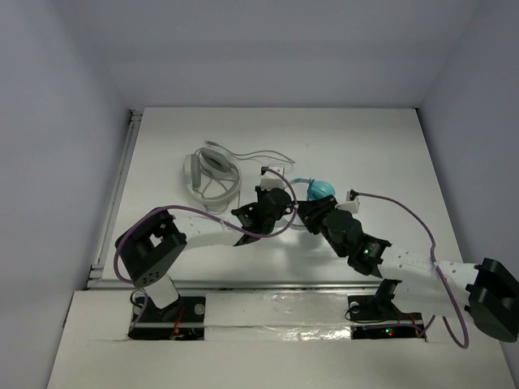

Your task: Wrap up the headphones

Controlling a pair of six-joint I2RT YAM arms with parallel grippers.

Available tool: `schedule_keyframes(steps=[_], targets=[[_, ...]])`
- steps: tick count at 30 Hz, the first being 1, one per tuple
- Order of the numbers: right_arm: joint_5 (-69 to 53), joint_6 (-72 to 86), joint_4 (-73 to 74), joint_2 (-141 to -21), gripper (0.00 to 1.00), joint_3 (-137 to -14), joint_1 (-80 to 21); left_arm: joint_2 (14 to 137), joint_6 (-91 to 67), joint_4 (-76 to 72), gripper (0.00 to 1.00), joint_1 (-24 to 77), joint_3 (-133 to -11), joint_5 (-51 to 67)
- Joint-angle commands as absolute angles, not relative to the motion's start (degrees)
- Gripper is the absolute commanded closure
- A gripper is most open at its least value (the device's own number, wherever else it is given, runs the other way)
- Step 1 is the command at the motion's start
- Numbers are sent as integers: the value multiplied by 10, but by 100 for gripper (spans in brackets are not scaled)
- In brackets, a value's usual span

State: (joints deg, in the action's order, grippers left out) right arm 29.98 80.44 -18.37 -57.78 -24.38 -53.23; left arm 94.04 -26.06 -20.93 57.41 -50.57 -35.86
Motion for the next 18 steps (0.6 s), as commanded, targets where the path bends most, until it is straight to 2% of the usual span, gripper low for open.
schedule_keyframes(steps=[1,4,5,6,10,13,18], targets=[[348,823,-210,-588,64,-251,-530,915,-290,-240,100,584,-503,-331],[347,823,-202,-599,59,-256,-530,906,-294,-232,100,584,-501,-322],[346,820,-199,-604,56,-262,-530,904,-294,-232,100,584,-501,-319],[346,816,-198,-607,47,-265,-530,904,-295,-232,100,584,-502,-314],[352,793,-166,-611,36,-292,-530,906,-295,-217,100,584,-515,-303],[367,784,-149,-596,33,-294,-530,900,-294,-216,100,584,-517,-300],[412,749,-90,-547,36,-307,-530,889,-291,-212,100,584,-518,-298]])
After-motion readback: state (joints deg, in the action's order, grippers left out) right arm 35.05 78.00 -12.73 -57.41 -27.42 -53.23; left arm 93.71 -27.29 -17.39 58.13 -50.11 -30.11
